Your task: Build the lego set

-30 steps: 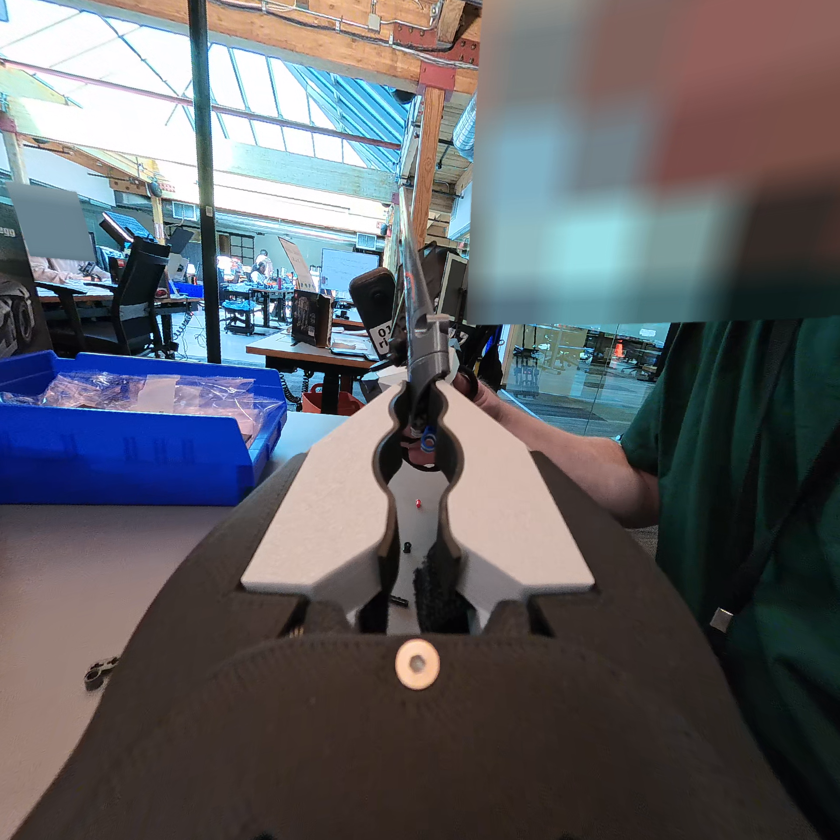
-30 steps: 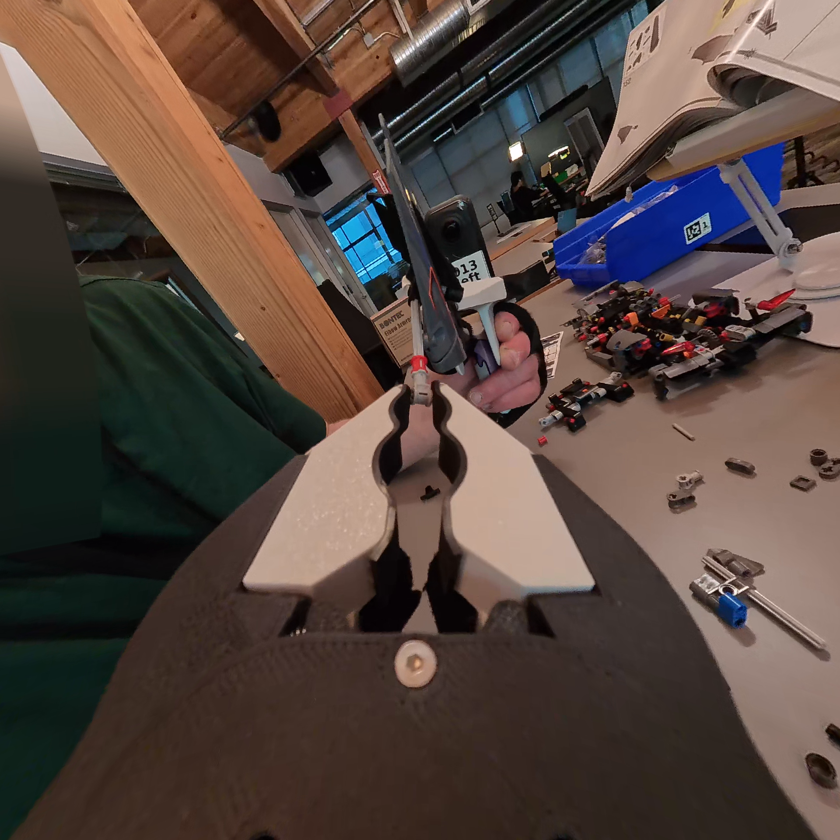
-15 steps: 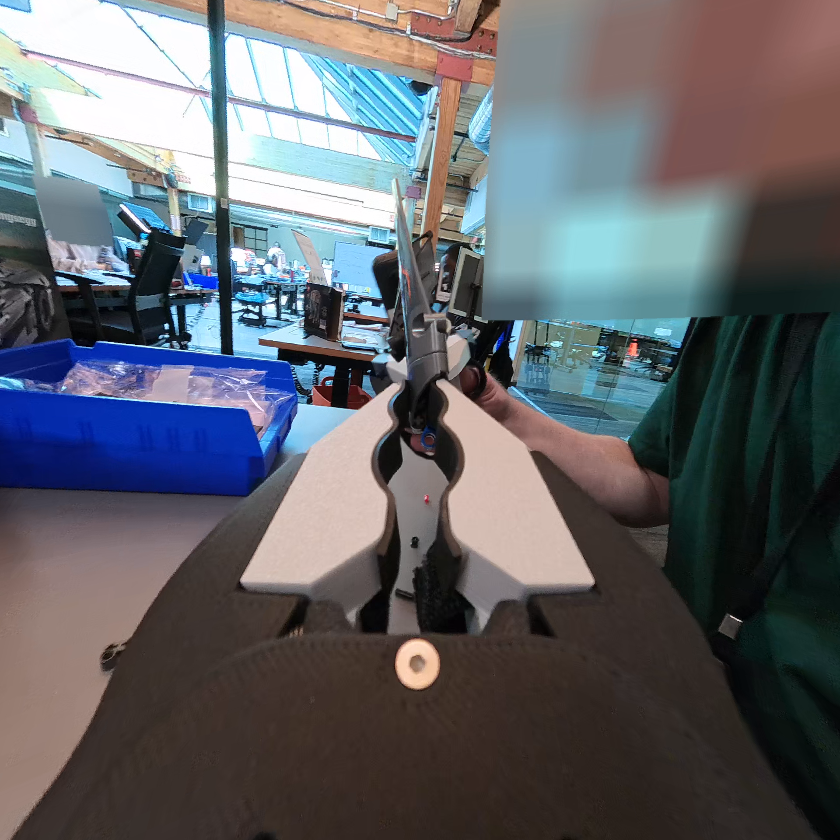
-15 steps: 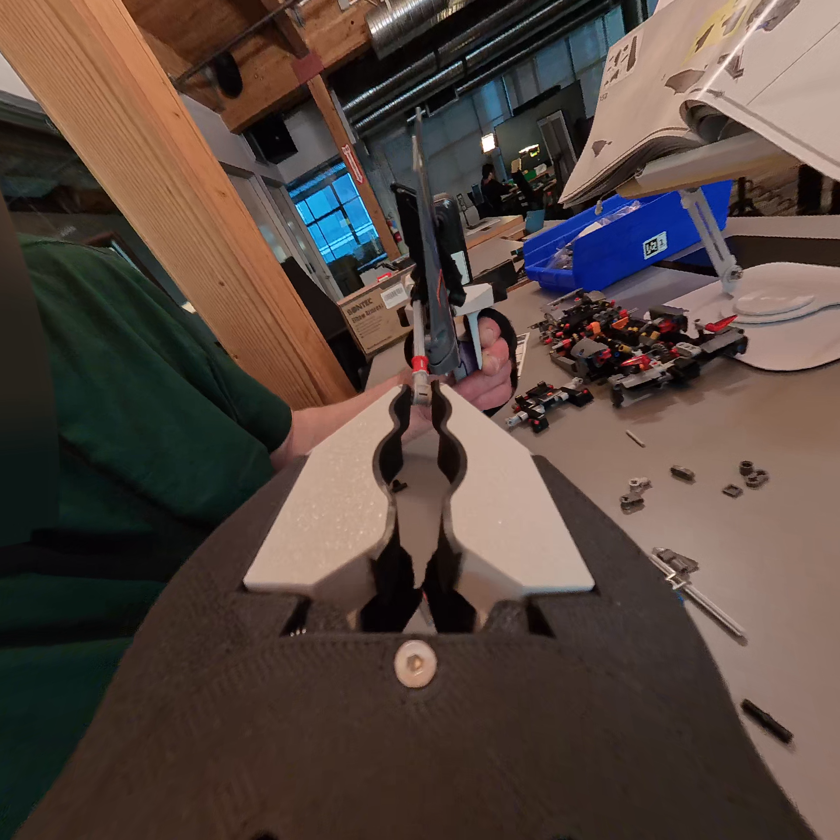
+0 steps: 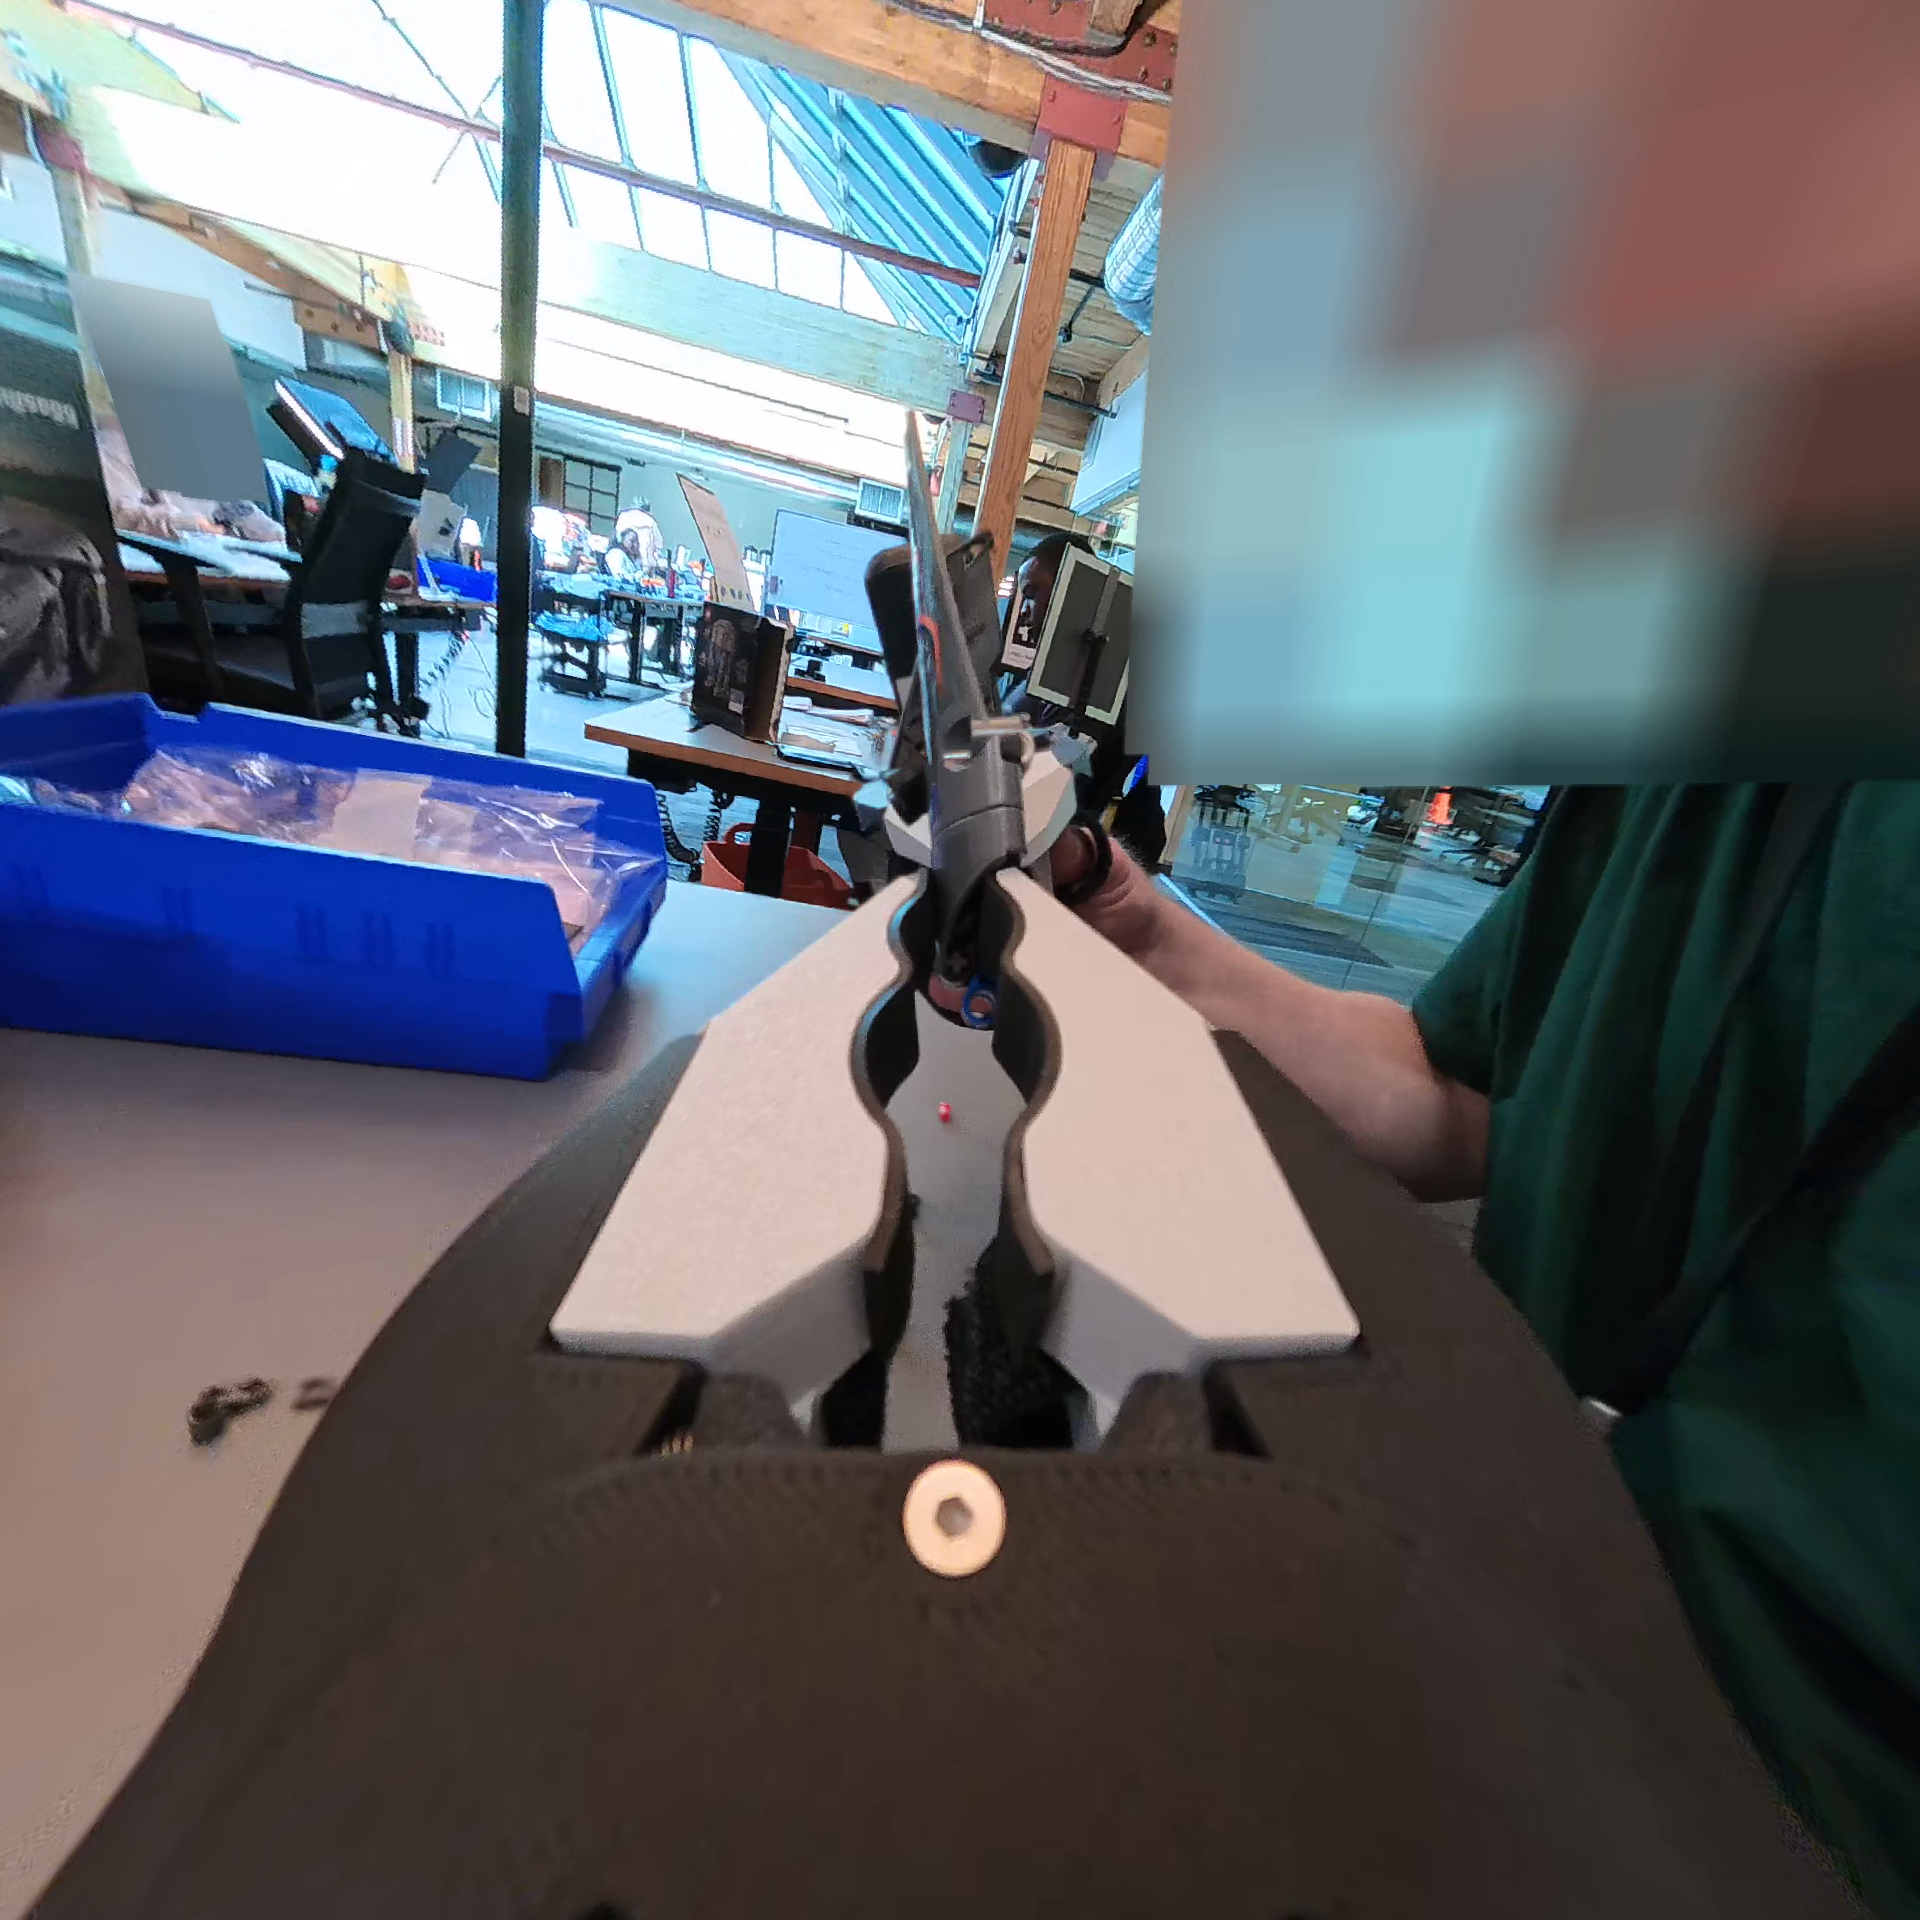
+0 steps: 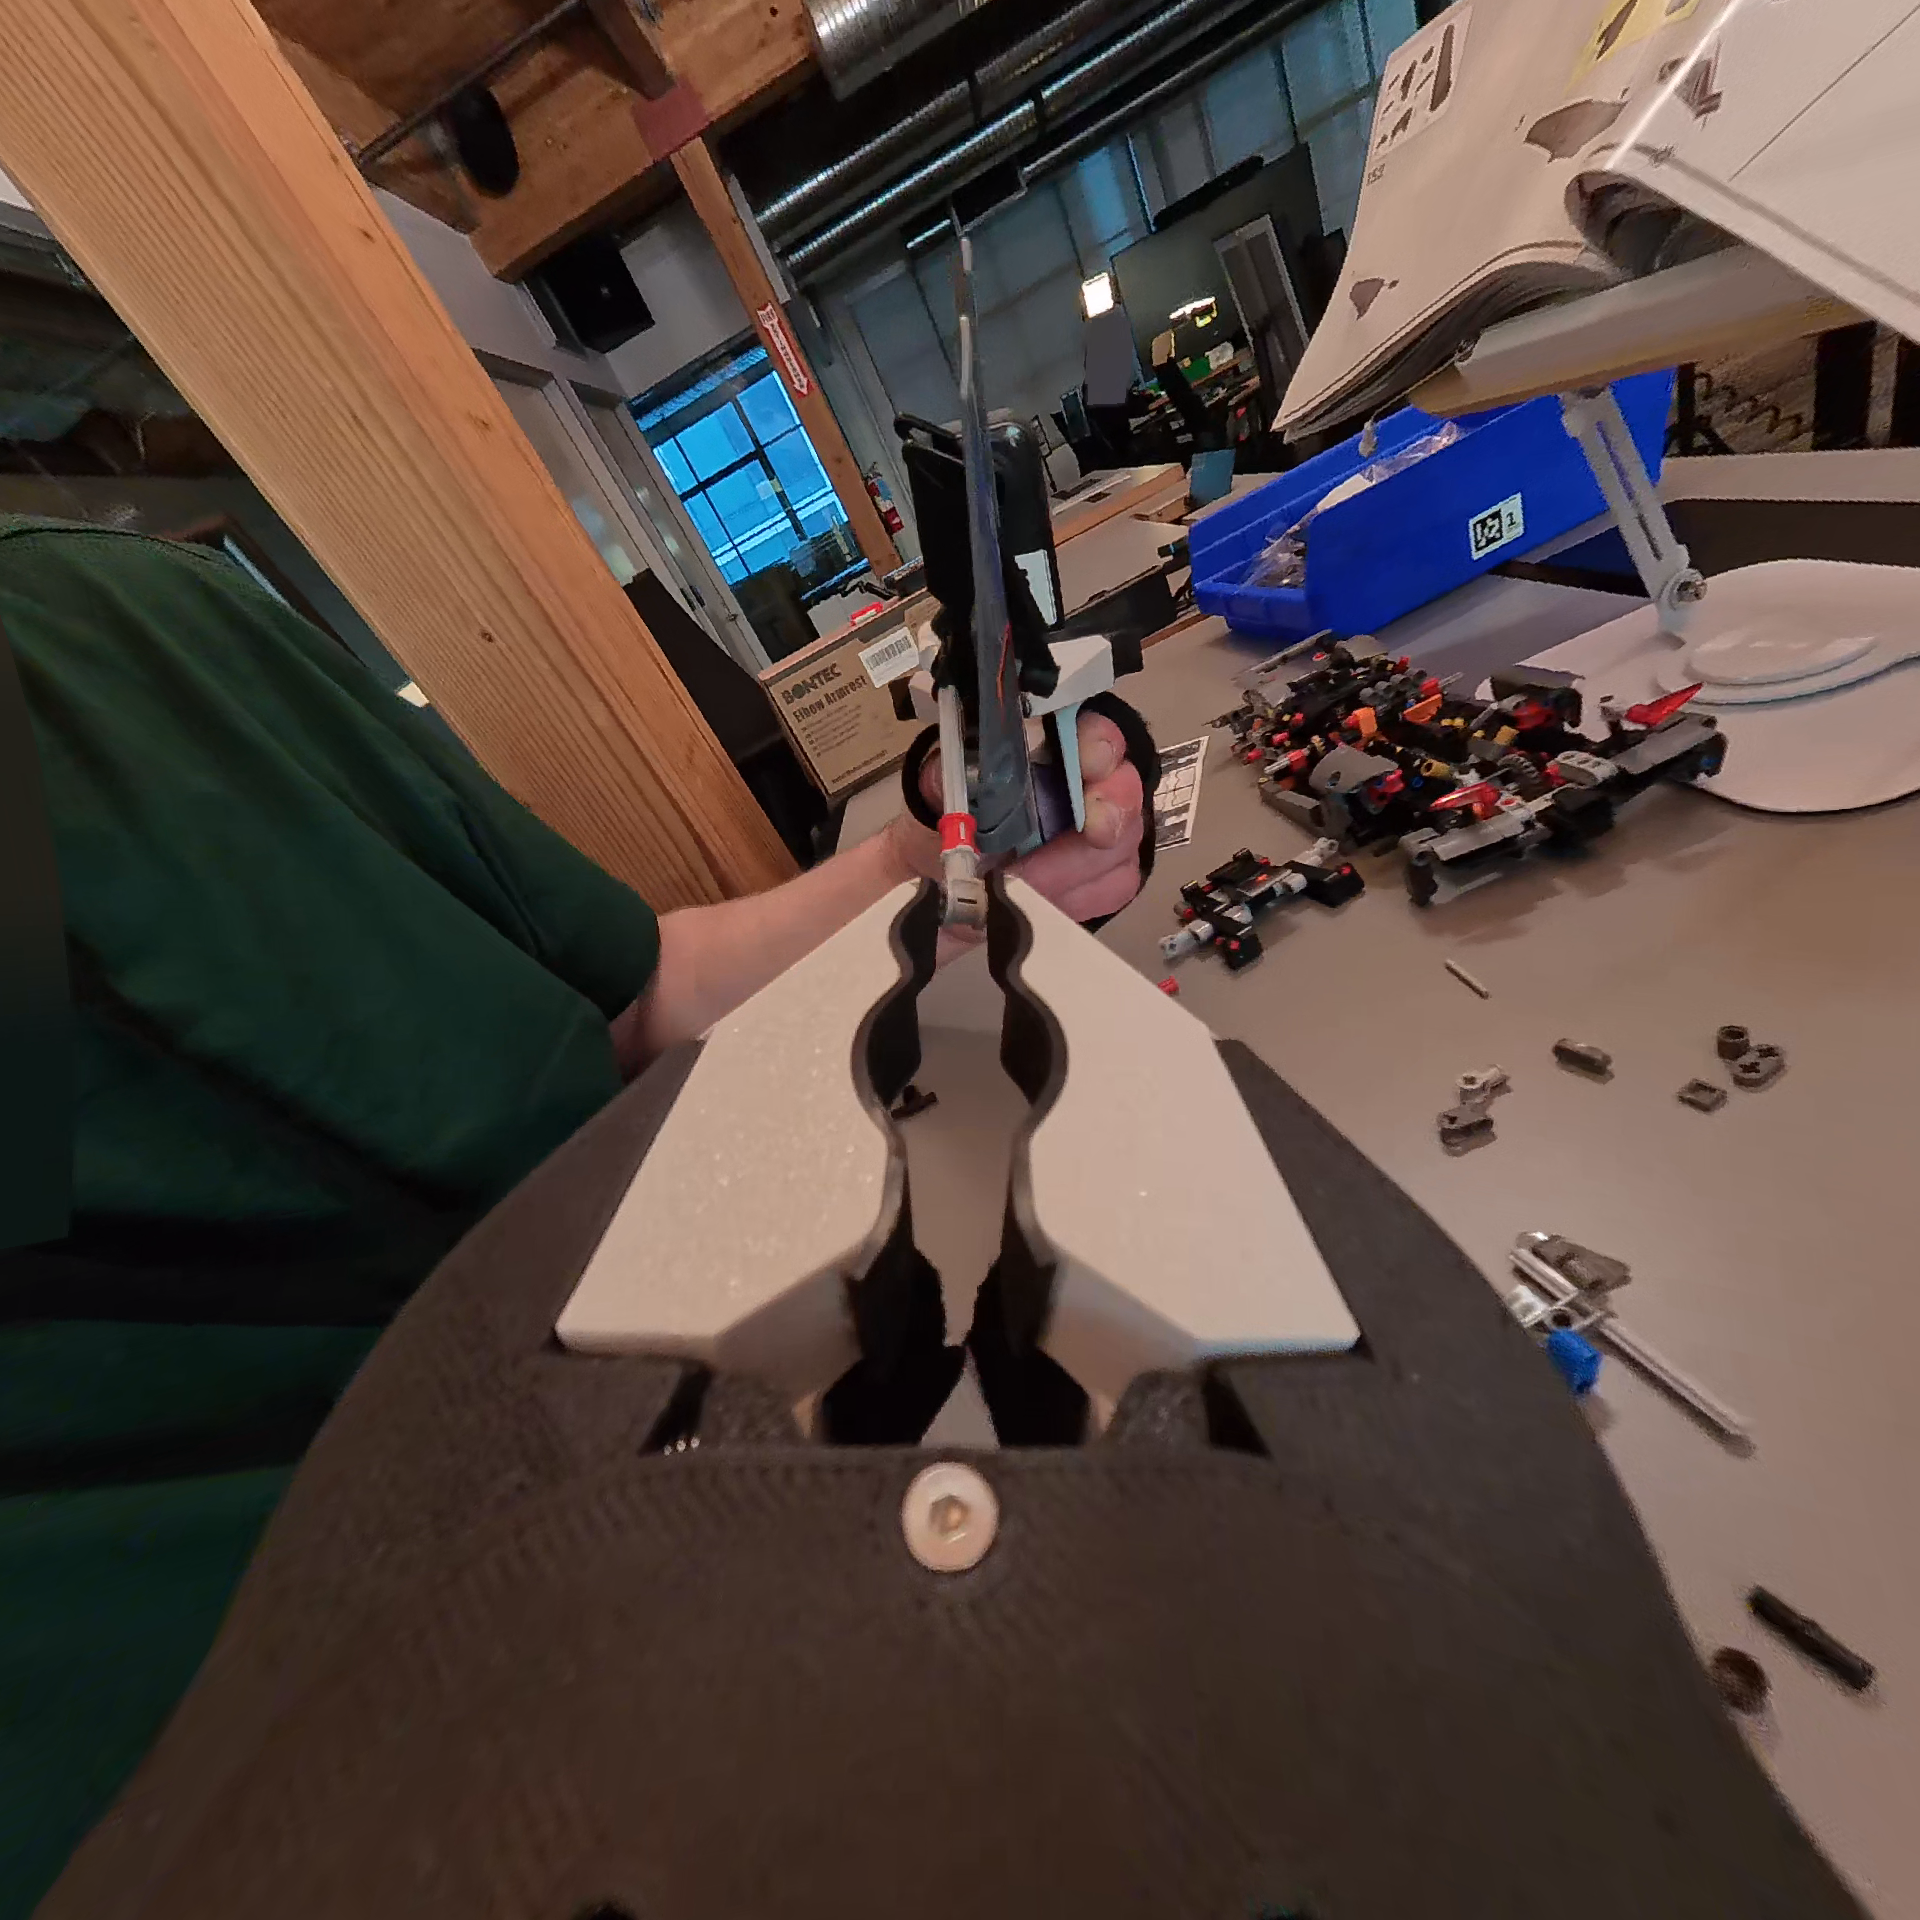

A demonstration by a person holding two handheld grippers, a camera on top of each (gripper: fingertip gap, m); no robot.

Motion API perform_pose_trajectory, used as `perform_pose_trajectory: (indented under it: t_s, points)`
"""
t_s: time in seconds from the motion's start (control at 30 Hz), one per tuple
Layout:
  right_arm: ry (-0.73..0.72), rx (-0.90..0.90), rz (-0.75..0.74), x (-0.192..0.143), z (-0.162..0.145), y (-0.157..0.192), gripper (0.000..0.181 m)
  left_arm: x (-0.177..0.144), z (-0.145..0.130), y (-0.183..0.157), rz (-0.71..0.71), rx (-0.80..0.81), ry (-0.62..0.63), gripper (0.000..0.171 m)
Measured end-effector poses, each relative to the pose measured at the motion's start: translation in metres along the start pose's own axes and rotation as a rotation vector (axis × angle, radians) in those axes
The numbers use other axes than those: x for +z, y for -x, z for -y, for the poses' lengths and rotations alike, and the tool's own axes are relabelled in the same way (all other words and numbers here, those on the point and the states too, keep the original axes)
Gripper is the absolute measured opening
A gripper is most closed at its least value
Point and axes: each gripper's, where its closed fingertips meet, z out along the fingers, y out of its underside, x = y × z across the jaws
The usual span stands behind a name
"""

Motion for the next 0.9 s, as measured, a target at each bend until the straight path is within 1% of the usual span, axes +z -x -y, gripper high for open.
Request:
perform_pose_trajectory:
  t_s: [0.07,0.1,0.27,0.33,0.43,0.6,0.77,0.9]
  points:
    - [-0.010,0.033,-0.003,0.003,-0.006,0.004,0.007,-0.005,-0.006,-0.005,-0.005,-0.089,0.000,0.005]
    - [-0.014,0.050,-0.019,0.005,-0.011,0.005,0.007,-0.009,-0.011,-0.005,0.021,-0.126,0.003,0.005]
    - [-0.059,0.222,-0.058,0.017,-0.050,0.005,0.007,-0.030,-0.046,-0.012,0.077,-0.337,0.019,0.005]
    - [-0.087,0.284,-0.068,0.021,-0.064,0.006,0.007,-0.037,-0.060,-0.014,0.089,-0.380,0.031,0.006]
    - [-0.130,0.310,-0.080,0.027,-0.076,0.012,0.006,-0.043,-0.069,-0.020,0.081,-0.412,0.021,0.007]
    - [-0.223,0.348,-0.049,0.031,-0.077,0.021,0.006,-0.046,-0.068,-0.026,0.075,-0.411,-0.007,0.017]
    - [-0.239,0.331,-0.039,0.038,-0.073,0.026,0.006,-0.052,-0.064,-0.028,0.059,-0.422,-0.029,0.024]
    - [-0.236,0.318,-0.036,0.044,-0.071,0.027,0.005,-0.056,-0.056,-0.033,0.022,-0.411,-0.061,0.040]
